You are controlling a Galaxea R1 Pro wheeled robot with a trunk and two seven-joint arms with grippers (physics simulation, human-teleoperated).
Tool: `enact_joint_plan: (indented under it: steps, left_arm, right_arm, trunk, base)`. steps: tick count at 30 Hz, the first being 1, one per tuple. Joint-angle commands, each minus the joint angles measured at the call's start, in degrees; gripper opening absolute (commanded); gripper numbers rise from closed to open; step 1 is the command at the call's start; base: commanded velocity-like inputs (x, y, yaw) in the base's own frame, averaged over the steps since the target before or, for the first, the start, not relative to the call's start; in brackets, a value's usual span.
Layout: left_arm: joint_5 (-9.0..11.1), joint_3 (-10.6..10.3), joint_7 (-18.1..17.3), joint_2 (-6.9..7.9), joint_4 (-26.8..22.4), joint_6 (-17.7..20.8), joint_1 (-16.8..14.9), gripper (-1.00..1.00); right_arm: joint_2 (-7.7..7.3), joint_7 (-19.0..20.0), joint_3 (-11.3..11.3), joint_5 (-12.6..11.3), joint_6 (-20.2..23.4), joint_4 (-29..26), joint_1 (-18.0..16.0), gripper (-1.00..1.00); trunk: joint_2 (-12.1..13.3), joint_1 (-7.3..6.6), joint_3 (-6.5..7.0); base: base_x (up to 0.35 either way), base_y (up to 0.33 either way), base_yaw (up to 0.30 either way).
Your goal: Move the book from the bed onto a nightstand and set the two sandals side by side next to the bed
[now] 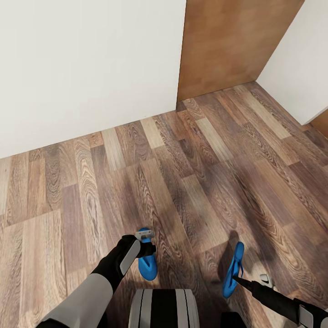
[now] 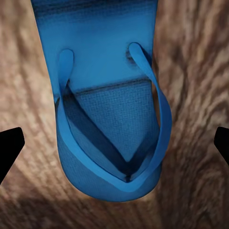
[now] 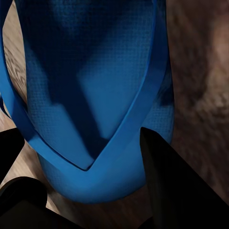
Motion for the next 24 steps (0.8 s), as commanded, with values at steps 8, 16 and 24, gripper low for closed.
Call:
enact_joint_plan:
  steps: [8, 16, 24]
  left_arm:
    - [0.59, -0.09, 0.53, 0.0, -0.06, 0.14, -0.01, 1.0]
    - [0.59, -0.09, 0.53, 0.0, -0.06, -0.44, -0.01, 1.0]
    - [0.57, -0.09, 0.6, 0.0, 0.02, -4.57, -0.01, 1.0]
  right_arm:
    - [0.0, 0.19, 0.42, -0.66, 0.7, 0.15, -0.07, -1.0]
    - [0.0, 0.19, 0.42, -0.65, 0.7, 0.15, -0.07, -1.0]
    - [0.0, 0.19, 0.42, -0.65, 0.7, 0.15, -0.07, -1.0]
  trunk:
    - [-0.01, -0.01, -0.03]
    - [-0.01, -0.01, -0.03]
    - [-0.01, -0.01, -0.03]
  base:
    - [0.0, 0.0, 0.0]
    - [0.0, 0.0, 0.0]
    - [0.0, 0.0, 0.0]
